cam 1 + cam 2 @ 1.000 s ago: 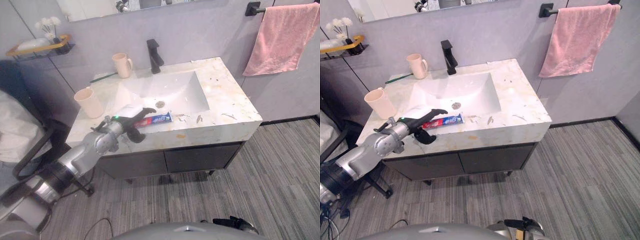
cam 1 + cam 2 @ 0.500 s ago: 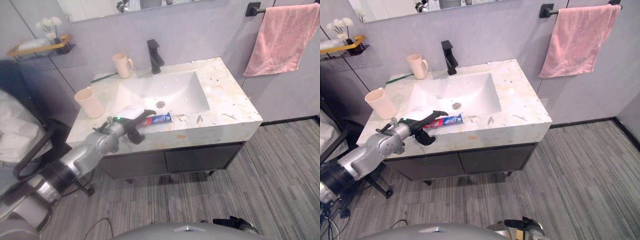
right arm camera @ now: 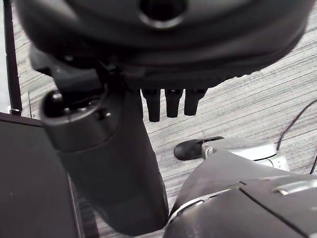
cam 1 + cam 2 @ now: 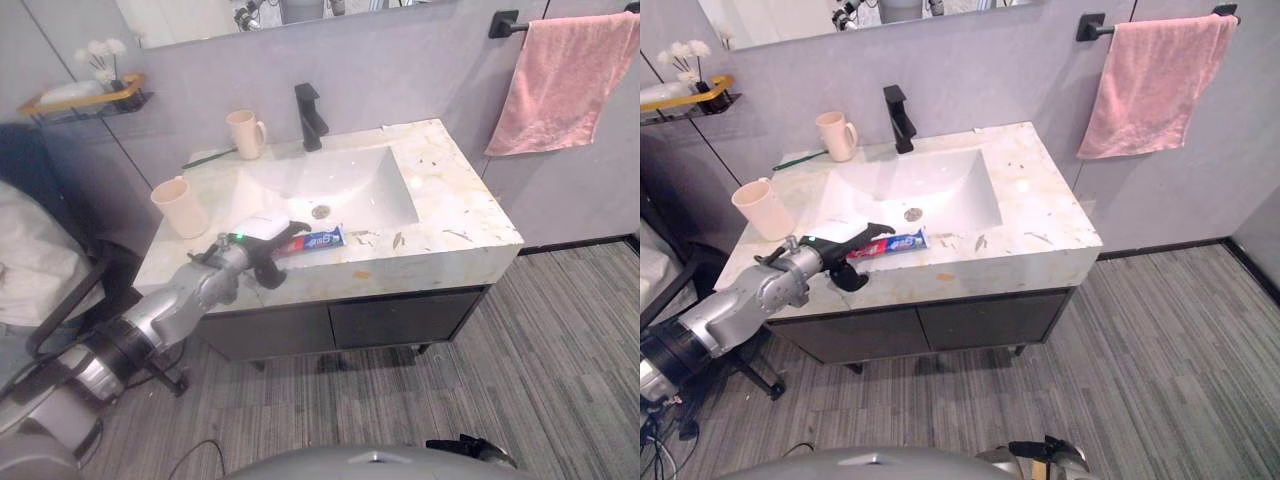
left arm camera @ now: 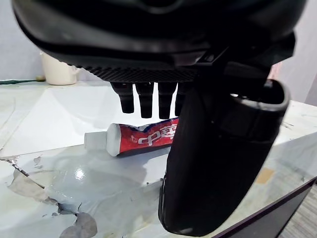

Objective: Organize the bathroom.

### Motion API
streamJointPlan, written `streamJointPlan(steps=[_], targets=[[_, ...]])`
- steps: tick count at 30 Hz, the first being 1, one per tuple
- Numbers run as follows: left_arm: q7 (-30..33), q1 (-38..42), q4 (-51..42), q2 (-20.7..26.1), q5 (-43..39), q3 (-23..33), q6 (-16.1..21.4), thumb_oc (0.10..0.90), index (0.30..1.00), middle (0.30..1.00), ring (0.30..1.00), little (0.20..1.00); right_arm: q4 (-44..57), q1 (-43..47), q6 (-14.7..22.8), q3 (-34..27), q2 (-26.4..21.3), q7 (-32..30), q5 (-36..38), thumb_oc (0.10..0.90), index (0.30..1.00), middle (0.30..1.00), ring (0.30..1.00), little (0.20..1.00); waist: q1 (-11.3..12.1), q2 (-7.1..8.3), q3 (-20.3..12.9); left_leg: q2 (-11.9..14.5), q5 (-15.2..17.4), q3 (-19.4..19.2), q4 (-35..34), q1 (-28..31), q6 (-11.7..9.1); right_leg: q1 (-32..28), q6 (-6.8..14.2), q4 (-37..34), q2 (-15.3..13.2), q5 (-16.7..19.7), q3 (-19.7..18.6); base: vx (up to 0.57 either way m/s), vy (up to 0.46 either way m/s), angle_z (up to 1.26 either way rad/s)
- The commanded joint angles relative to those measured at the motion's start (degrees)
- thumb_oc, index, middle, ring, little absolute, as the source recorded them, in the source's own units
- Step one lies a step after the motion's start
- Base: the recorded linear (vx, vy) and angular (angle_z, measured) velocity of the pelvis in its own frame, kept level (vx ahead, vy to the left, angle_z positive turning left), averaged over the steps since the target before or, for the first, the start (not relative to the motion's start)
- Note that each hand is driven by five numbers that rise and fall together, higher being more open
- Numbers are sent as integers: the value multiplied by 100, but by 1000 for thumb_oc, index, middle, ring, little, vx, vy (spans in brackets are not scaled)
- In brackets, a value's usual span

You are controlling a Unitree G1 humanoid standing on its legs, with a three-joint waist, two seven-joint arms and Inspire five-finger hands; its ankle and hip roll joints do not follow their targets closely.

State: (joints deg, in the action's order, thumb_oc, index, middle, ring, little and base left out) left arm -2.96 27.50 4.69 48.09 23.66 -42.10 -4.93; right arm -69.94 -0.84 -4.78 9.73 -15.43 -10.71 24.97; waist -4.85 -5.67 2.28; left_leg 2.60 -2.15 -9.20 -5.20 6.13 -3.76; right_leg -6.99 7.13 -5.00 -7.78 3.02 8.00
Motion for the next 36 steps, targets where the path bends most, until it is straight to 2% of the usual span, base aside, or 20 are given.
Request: streamJointPlan(steps=[1, 8, 15, 23, 29, 34, 36], targets=[[962, 1328, 391, 37, -580, 609, 57, 800, 900, 900, 900, 900, -220, 248, 15, 137, 25, -131, -79, 800, 900, 900, 900, 900, 23, 122, 124, -440, 490, 20, 309, 117, 357, -38, -75, 127, 403, -338, 506, 0, 0, 0], [856, 1162, 539, -156, -1336, 851, 275, 800, 900, 900, 900, 900, -176, 220, -25, 141, 98, -182, -157, 800, 900, 900, 900, 900, 15, 181, 115, -443, 514, 2, 300, 151, 389, -45, -83, 136, 429, -348, 459, 0, 0, 0], [635, 1114, 557, -218, -1312, 877, 131, 800, 900, 900, 900, 900, -199, 271, -65, 169, 109, -209, -229, 800, 900, 900, 900, 900, 48, 191, 86, -455, 526, 34, 272, 186, 412, -75, -86, 106, 451, -352, 441, -4, 3, -1], [162, 1408, 504, -73, -1174, 735, -121, 800, 900, 900, 900, 900, -218, 376, -97, 242, 121, -212, -139, 800, 900, 900, 900, 900, 87, 187, 81, -446, 545, 27, 315, 182, 423, -76, -83, 158, 444, -373, 472, 0, 0, 0], [271, 1423, 594, 45, -1473, 747, 47, 800, 900, 900, 900, 900, -295, 399, -134, 226, 138, -222, -150, 800, 900, 900, 900, 900, 119, 138, 61, -453, 553, 24, 278, 215, 427, -94, -77, 154, 445, -383, 477, 0, 0, 0], [443, 1380, 455, 115, -2033, 959, 315, 800, 900, 900, 900, 900, -387, 435, -100, 178, 123, -200, -98, 800, 900, 900, 900, 900, 175, 106, 63, -452, 550, 58, 258, 235, 422, -102, -96, 187, 446, -403, 493, -37, -2, 0], [485, 1345, 363, 104, -2158, 1071, 316, 800, 900, 900, 900, 900, -437, 466, -72, 137, 114, -189, -83, 800, 900, 900, 900, 900, 204, 102, 58, -450, 551, 78, 253, 248, 418, -114, -108, 200, 450, -415, 502, -39, -5, 0]])
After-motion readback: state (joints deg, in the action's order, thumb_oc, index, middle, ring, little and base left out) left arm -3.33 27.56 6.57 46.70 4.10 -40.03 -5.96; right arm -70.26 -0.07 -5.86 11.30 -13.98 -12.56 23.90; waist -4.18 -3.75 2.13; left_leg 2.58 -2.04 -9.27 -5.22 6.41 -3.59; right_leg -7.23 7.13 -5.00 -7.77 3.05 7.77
